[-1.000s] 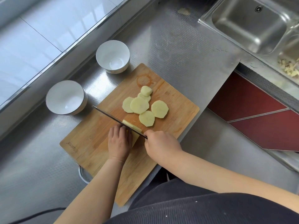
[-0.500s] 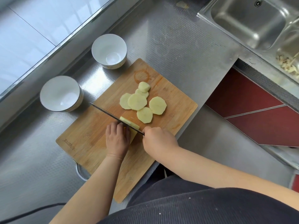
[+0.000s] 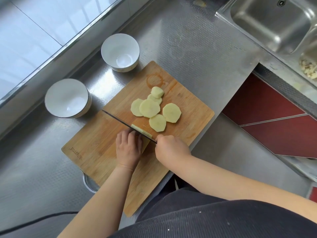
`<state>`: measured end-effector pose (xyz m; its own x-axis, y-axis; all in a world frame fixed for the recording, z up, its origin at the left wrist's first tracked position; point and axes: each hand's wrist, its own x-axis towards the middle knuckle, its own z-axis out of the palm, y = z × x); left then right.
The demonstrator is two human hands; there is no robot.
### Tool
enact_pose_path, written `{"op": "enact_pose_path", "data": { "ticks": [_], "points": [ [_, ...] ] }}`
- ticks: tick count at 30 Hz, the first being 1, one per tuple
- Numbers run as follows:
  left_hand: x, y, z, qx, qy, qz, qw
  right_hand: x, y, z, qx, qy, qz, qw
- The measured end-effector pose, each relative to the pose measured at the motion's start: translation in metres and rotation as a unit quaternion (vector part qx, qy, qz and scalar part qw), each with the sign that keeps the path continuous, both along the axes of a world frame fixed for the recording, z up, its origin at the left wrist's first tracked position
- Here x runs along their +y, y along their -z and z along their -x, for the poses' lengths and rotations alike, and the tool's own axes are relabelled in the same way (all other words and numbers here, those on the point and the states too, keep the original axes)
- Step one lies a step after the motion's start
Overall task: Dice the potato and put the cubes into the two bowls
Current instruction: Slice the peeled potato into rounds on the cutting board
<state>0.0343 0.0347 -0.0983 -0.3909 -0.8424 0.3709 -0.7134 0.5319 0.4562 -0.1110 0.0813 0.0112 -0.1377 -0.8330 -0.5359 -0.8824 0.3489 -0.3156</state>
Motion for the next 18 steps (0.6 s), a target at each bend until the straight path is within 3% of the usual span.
{"op": "enact_pose_path", "data": {
  "ticks": [18],
  "points": [
    [0.001,0.001,-0.001,0.007,-0.001,0.002,1.0,-0.013,0.037,-0.001,0.005,0.006,-0.057,0.998]
  ]
}}
